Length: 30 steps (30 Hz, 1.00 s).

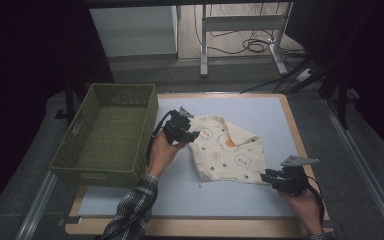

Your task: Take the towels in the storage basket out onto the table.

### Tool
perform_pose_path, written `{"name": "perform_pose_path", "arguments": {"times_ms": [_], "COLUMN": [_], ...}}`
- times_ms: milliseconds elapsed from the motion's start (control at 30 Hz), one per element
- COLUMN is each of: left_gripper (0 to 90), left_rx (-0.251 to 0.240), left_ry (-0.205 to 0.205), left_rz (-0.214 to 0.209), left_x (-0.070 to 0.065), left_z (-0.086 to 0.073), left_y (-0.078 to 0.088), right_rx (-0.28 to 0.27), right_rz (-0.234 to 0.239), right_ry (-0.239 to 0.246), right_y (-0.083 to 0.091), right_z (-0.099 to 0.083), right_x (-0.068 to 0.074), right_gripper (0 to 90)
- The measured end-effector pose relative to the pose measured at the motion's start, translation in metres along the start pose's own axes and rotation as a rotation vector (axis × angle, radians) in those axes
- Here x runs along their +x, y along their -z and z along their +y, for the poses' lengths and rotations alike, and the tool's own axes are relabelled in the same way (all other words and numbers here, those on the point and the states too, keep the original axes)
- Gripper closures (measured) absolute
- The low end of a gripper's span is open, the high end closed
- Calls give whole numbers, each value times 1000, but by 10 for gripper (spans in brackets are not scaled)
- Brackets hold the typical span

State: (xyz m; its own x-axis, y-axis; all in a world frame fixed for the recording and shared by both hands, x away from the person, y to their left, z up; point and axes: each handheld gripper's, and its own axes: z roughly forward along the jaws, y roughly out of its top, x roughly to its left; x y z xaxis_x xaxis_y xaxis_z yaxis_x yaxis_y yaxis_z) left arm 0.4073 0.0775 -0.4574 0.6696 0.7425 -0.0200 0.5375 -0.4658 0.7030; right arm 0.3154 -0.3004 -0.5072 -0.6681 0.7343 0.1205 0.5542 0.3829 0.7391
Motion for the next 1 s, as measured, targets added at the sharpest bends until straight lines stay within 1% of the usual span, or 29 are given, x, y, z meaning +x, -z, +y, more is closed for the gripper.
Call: {"name": "perform_pose_path", "arguments": {"times_ms": [133, 200, 267, 300, 367, 400, 433, 467, 500, 533, 567, 667, 767, 833, 867, 933, 1000], "left_gripper": [439, 409, 383, 354, 338, 313, 290, 276, 255, 236, 236, 185, 141, 115, 115, 106, 106], "left_rx": [-14, -22, -29, -32, -38, -36, -27, -27, -28, -28, -25, -12, 7, -15, -18, -9, -12], "left_ry": [21, 33, 46, 52, 62, 60, 47, 47, 41, 41, 39, 26, 19, 47, 51, 34, 35], "left_rz": [0, 8, -5, -9, -33, -36, -17, -17, -13, -13, -2, 13, 19, -4, -8, 4, 4], "left_x": [-11, -16, -20, -23, -31, -35, -43, -43, -48, -48, -51, -55, -55, -51, -51, -53, -53], "left_z": [-28, -44, -60, -68, -85, -94, -109, -109, -123, -123, -129, -141, -150, -153, -153, -153, -153], "left_y": [6, 11, 16, 18, 21, 22, 25, 25, 27, 27, 29, 29, 23, 23, 23, 22, 22], "right_rx": [0, 0, 3, 7, 11, 13, 19, 19, 21, 21, 23, 31, 41, 55, 55, 66, 72], "right_rz": [22, 32, 37, 48, 52, 56, 72, 72, 85, 85, 94, 119, 148, 173, 173, 187, 195], "right_ry": [27, 33, 39, 41, 47, 52, 61, 61, 70, 70, 80, 108, 137, 173, 173, 191, 226], "right_y": [-7, -12, -16, -21, -23, -26, -31, -31, -36, -36, -39, -49, -60, -73, -73, -82, -91], "right_z": [8, 11, 13, 14, 15, 16, 18, 18, 22, 22, 24, 32, 40, 49, 49, 56, 63], "right_x": [9, 12, 14, 17, 18, 20, 25, 25, 32, 32, 35, 48, 61, 76, 76, 86, 97], "right_gripper": [672, 672, 671, 669, 666, 666, 662, 662, 656, 656, 652, 631, 608, 591, 591, 582, 579]}}
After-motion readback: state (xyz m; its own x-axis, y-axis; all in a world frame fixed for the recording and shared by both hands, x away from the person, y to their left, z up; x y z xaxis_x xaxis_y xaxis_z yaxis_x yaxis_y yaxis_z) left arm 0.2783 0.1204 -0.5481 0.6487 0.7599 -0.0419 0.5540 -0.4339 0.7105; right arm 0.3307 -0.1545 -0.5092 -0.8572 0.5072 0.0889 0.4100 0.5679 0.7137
